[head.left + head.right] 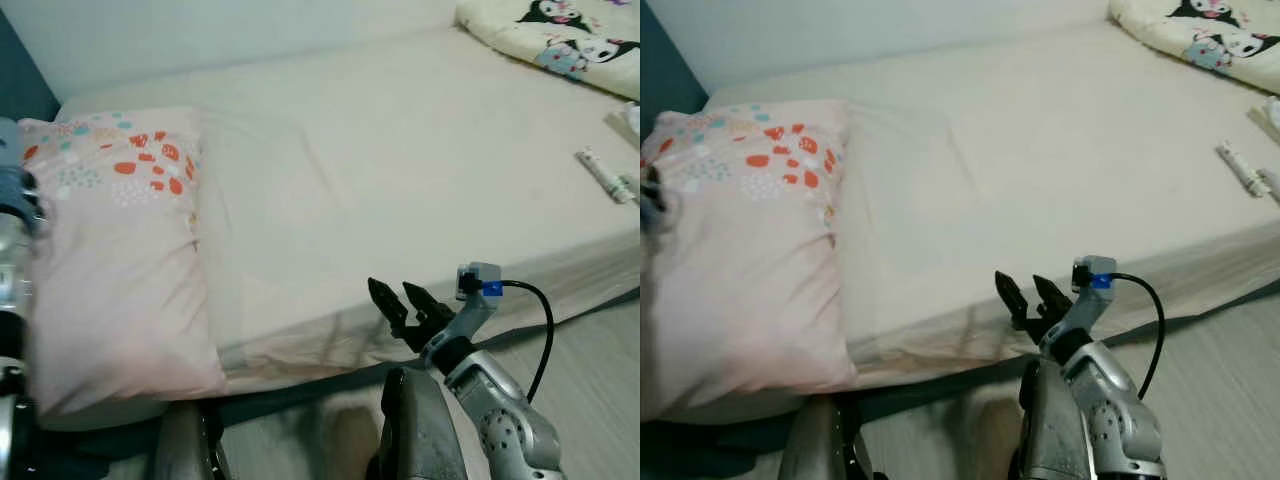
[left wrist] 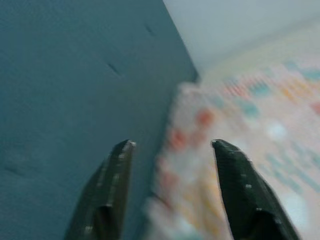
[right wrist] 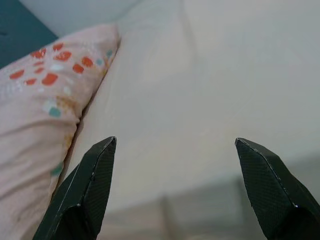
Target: Clean up the room
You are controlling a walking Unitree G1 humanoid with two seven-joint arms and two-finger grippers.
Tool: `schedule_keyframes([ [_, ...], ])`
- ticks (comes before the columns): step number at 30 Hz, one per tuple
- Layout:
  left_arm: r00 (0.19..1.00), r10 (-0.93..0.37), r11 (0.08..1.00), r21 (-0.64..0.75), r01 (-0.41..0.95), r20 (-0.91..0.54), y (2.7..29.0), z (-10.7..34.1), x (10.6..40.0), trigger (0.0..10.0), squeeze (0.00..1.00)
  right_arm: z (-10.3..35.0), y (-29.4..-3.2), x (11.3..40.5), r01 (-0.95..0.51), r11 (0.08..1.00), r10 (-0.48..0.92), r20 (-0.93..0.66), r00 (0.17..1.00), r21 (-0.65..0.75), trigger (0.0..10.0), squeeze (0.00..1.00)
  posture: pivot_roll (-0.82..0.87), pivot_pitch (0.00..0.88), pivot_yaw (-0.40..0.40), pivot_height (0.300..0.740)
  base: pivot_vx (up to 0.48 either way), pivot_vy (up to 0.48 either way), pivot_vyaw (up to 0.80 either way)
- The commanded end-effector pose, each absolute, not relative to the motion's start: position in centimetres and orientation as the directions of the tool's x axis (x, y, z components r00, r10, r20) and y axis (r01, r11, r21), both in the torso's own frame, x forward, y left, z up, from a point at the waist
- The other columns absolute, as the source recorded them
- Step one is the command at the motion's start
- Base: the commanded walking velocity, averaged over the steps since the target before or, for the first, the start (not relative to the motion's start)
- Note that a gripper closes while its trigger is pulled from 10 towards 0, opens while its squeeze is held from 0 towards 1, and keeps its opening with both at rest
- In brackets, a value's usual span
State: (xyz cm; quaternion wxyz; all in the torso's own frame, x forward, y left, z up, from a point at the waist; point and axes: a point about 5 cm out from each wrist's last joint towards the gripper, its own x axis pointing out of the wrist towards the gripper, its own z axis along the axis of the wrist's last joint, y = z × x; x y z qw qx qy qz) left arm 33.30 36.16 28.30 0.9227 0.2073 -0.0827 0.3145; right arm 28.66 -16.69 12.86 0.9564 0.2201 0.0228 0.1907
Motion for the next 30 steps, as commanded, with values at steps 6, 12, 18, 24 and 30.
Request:
schedule_keyframes([
  [6,0.839,0.397,0.756,0.385,-0.529,0.373,35.0,31.0,33.4,10.0,1.0,12.8,-16.4,29.6,-0.371,0.824,0.388,0.05,0.92,0.428,10.0,0.0,0.04,0.084,0.057,0.471,0.0,0.0,0.0],
  [12,0.959,-0.078,0.984,0.176,0.031,0.271,28.0,27.5,34.8,10.0,0.0,12.1,-16.5,30.7,-0.339,0.83,0.363,0.033,0.931,0.444,10.0,0.0,0.04,0.061,0.048,0.471,0.0,0.0,0.0],
  [18,0.929,-0.354,0.927,-0.089,0.364,0.108,20.4,19.6,33.0,10.0,0.0,11.8,-16.0,30.9,-0.358,0.829,0.385,0.027,0.923,0.43,10.0,0.0,0.03,0.039,0.035,0.495,0.0,0.0,0.0],
  [24,0.906,-0.42,0.883,-0.251,0.396,-0.048,17.0,13.7,31.4,10.0,0.0,11.5,-16.1,31.3,-0.363,0.83,0.39,0.023,0.92,0.424,10.0,0.0,0.03,0.039,0.032,0.514,0.0,0.0,0.0],
  [30,0.919,-0.365,0.839,-0.481,0.255,-0.15,16.2,9.3,29.4,10.0,0.0,9.7,-15.6,31.4,-0.348,0.83,0.396,-0.02,0.918,0.436,10.0,0.0,0.05,0.017,0.021,0.539,-0.133,0.0,0.0],
])
